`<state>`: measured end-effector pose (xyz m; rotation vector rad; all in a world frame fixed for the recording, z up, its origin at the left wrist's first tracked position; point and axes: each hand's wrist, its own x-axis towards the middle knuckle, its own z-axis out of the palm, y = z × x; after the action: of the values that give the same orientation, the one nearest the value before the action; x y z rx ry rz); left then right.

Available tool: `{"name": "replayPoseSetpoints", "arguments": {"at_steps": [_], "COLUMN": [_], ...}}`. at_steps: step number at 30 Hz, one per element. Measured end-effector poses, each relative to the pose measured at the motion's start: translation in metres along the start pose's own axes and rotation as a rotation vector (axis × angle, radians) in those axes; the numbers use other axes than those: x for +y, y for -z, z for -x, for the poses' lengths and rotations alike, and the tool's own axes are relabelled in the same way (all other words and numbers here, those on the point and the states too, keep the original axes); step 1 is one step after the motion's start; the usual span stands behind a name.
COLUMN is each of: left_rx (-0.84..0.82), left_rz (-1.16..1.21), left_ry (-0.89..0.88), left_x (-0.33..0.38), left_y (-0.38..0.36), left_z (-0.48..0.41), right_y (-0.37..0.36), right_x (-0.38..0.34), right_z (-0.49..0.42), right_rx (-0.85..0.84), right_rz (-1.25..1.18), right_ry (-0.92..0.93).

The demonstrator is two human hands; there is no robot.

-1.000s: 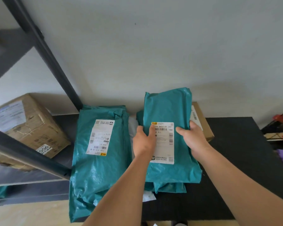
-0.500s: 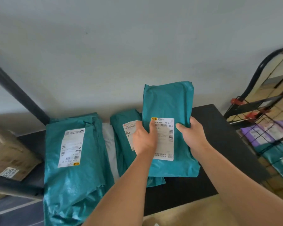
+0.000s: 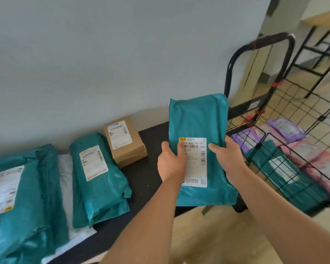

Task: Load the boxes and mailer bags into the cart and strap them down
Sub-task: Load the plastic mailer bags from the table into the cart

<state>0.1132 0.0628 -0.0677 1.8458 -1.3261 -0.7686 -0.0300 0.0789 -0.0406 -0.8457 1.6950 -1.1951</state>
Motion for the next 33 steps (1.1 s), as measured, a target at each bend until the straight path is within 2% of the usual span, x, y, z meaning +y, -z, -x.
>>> {"name": "replayPoseSetpoints", "arguments": {"at_steps": [3,9,17,21,28,33], "left_rx": [-0.042,-0.049,-0.149,-0.177,-0.199,-0.237], "left_rz": [0.017,0.141,0.204,0.222,0.214,0.203], "left_ry": [0.007,0.047,0.076,-0.035,-0.131,-0.133], "left_x": [0.023,0.063,0.108,0.126,0.179,0.215], "left_y": [-0.045,-0.123,-0.193,-0.227,-0.291,-0.333], "left_z": [0.020,0.060,0.091,0.094,0.078,0.052], "right_y": [0.050,0.136,0.224,0.256,0.310,0.339], "right_x": [0.010,0.033,0.040,0.035,0.016,0.003], "right_z": [-0.011,-0.022,-0.038,-0.054,-0.107,-0.161], "right_rx": [0.021,-0.001,0.198,0.290,0.394,0.431], "right_rz": [0.037,0.310,0.578,0.581,0.523,0.575], "right_ry": [0.008,0.048,-0.006,-0.010,-0.010,-0.023]}}
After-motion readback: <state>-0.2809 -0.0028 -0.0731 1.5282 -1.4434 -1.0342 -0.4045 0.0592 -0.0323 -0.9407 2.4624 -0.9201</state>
